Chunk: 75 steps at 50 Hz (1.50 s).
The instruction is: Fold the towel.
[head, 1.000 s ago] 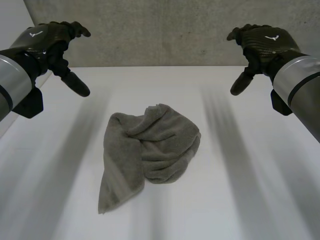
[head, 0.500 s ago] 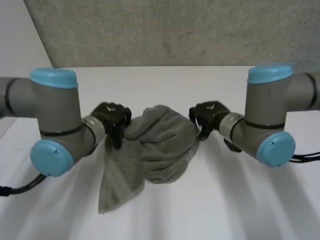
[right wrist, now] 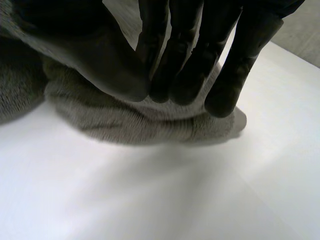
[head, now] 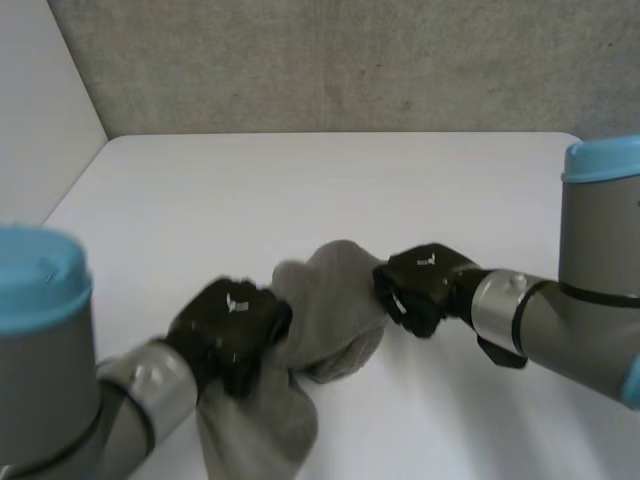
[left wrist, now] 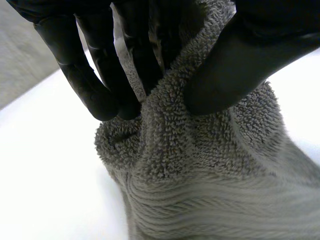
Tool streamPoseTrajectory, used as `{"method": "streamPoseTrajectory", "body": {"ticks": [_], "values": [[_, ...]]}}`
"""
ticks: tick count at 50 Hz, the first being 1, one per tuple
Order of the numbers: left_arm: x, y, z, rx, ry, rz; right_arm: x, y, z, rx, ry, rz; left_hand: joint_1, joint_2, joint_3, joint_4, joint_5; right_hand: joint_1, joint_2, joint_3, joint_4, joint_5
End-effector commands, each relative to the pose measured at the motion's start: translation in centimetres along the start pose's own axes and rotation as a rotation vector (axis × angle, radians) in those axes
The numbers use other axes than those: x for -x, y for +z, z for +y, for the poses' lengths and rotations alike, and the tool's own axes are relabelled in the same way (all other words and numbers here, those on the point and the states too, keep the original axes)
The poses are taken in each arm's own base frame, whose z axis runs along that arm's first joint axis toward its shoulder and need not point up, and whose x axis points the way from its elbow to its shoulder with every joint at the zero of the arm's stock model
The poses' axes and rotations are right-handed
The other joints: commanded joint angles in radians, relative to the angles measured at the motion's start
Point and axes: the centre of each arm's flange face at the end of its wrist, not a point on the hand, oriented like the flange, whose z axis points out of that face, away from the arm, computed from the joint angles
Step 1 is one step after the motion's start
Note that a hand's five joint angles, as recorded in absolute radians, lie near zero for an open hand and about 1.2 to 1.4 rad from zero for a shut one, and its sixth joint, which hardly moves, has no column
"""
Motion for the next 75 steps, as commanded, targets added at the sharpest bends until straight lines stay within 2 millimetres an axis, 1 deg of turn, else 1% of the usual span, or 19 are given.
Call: {"method": "streamPoseTrajectory", "body": {"ticks": [1,3,7,14,27,29,31,34,37,39,40,44,47,51,56,62,66,70,75], "values": [[-1.1,-2.4,1.6,0.022,0.019,0.021,-2.1,-0.9,-1.7,-0.033,-0.15,0.127,-0.117,-0.232,-0.298,-0.276,-0.384,-0.748,-0.735,-0.745,-0.761,-0.765],[-0.7,-2.3,1.0,0.003,0.016,0.006,-2.9,-0.8,-2.9,-0.074,-0.15,0.166,-0.208,-0.323,-0.389,-0.367,-0.475,-1.046,-1.032,-1.042,-1.058,-1.062],[0.3,-2.1,-0.5,-0.043,0.006,-0.03,-3.5,-0.5,-5.1,-0.144,-0.138,0.183,-0.406,-0.52,-0.587,-0.565,-0.672,-1.066,-1.053,-1.063,-1.079,-1.083],[2.9,-1.2,-1.1,-0.051,-0.036,-0.109,-3.7,4.8,-5.7,-0.166,-0.134,0.124,-0.769,-0.884,-0.95,-0.928,-1.036,-1.066,-1.053,-1.062,-1.079,-1.083],[2.3,1.0,2.4,0.039,-0.055,-0.092,1.2,9.9,-1.6,-0.003,-0.24,-0.11,-0.94,-1.055,-1.121,-1.099,-1.207,-0.865,-0.852,-0.861,-0.878,-0.882],[2.2,1.4,2.9,0.056,-0.055,-0.084,1.1,10.0,-1.6,0.0,-0.255,-0.107,-0.908,-1.022,-1.089,-1.067,-1.174,-0.582,-0.568,-0.578,-0.595,-0.599],[2.1,2.2,3.4,0.076,-0.052,-0.075,0.5,10.2,-2.5,-0.029,-0.274,-0.073,-0.38,-0.495,-0.561,-0.539,-0.647,0.08,0.094,0.084,0.068,0.064],[2.3,2.6,2.9,0.06,-0.042,-0.08,-0.2,10.0,-3.9,-0.074,-0.276,-0.037,-0.042,-0.156,-0.223,-0.201,-0.308,0.083,0.097,0.087,0.071,0.067],[3.7,3.6,-0.2,-0.043,-0.029,-0.124,-1.4,9.5,-7.4,-0.195,-0.26,0.081,0.043,-0.072,-0.138,-0.116,-0.223,0.083,0.097,0.087,0.071,0.067],[5.7,4.2,-4.8,-0.186,-0.016,-0.188,-3.6,8.1,-12.3,-0.413,-0.211,0.246,0.043,-0.072,-0.138,-0.116,-0.223,0.083,0.097,0.087,0.071,0.067],[5.7,4.2,-4.8,-0.187,-0.016,-0.189,-3.6,8.1,-12.3,-0.414,-0.211,0.247,0.043,-0.072,-0.138,-0.116,-0.223,0.083,0.097,0.087,0.071,0.067],[9.4,3.5,-12.1,-0.435,-0.034,-0.357,-5.6,3.4,-18.0,-0.72,-0.13,0.39,0.043,-0.072,-0.138,-0.116,-0.223,0.083,0.097,0.087,0.071,0.067],[10.9,2.8,-15.3,-0.577,-0.068,-0.447,-5.6,1.8,-18.4,-0.802,-0.114,0.404,0.043,-0.072,-0.138,-0.116,-0.223,0.083,0.097,0.087,0.071,0.067],[11.2,3.1,-15.8,-0.633,-0.097,-0.47,-5.0,1.2,-17.3,-0.809,-0.122,0.405,0.043,-0.072,-0.138,-0.116,-0.223,0.083,0.097,0.087,0.071,0.067],[9.8,5.2,-12.6,-0.549,-0.092,-0.434,-3.8,2.3,-13.1,-0.668,-0.127,0.371,0.043,-0.072,-0.138,-0.116,-0.223,0.083,0.097,0.087,0.071,0.067],[6.8,7.7,-4.6,-0.308,-0.087,-0.344,-2.5,4.2,-5.6,-0.4,-0.195,0.336,-0.105,-0.22,-0.286,-0.264,-0.372,0.083,0.097,0.087,0.071,0.067],[5.1,7.5,0.4,-0.139,-0.054,-0.301,-1.1,4.2,-0.4,-0.181,-0.311,0.268,-0.41,-0.525,-0.591,-0.569,-0.677,-0.487,-0.473,-0.483,-0.499,-0.503],[4.4,6.7,2.5,-0.064,-0.008,-0.286,-0.2,3.3,1.2,-0.072,-0.385,0.209,-0.584,-0.699,-0.765,-0.743,-0.851,-0.555,-0.542,-0.551,-0.568,-0.572],[4.1,4.7,2.3,-0.054,0.092,-0.289,-0.8,0.6,-0.5,-0.059,-0.4,0.222,-0.69,-0.805,-0.871,-0.85,-0.957,-0.641,-0.627,-0.637,-0.653,-0.657]]}}
